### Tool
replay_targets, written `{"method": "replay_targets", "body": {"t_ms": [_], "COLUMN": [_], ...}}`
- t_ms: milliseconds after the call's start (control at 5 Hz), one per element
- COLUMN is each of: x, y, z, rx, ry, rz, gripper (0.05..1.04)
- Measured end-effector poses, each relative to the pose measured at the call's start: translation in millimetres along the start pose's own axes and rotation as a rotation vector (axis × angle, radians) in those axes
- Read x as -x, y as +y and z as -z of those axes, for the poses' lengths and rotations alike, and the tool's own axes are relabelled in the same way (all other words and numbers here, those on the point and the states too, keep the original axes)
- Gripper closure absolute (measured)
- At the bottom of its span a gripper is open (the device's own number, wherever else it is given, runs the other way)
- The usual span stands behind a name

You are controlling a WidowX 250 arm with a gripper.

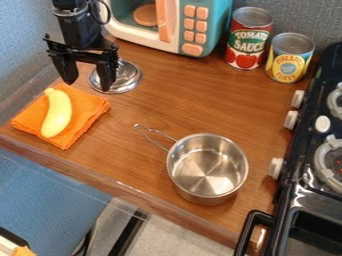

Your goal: Grabbed the lid and closed the silver pot with it

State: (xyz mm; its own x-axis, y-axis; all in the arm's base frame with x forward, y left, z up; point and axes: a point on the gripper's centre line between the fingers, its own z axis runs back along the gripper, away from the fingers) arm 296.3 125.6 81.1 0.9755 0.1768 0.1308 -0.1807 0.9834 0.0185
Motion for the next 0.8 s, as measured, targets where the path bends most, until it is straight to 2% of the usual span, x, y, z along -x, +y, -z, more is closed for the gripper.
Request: {"method": "replay_targets", "body": {"t_ms": [200, 400, 600, 800], "x": [3, -19, -43, -67], "y": [-1, 0, -2, -1], "z": [9, 26, 36, 46], "rx": [0.008, 0.023, 0.025, 0.001], "ry": [0.031, 0.058, 0.065, 0.050], "rz": [-0.007, -0.055, -0.081, -0.100], "gripper": [0.083, 0.083, 0.083, 0.083]}}
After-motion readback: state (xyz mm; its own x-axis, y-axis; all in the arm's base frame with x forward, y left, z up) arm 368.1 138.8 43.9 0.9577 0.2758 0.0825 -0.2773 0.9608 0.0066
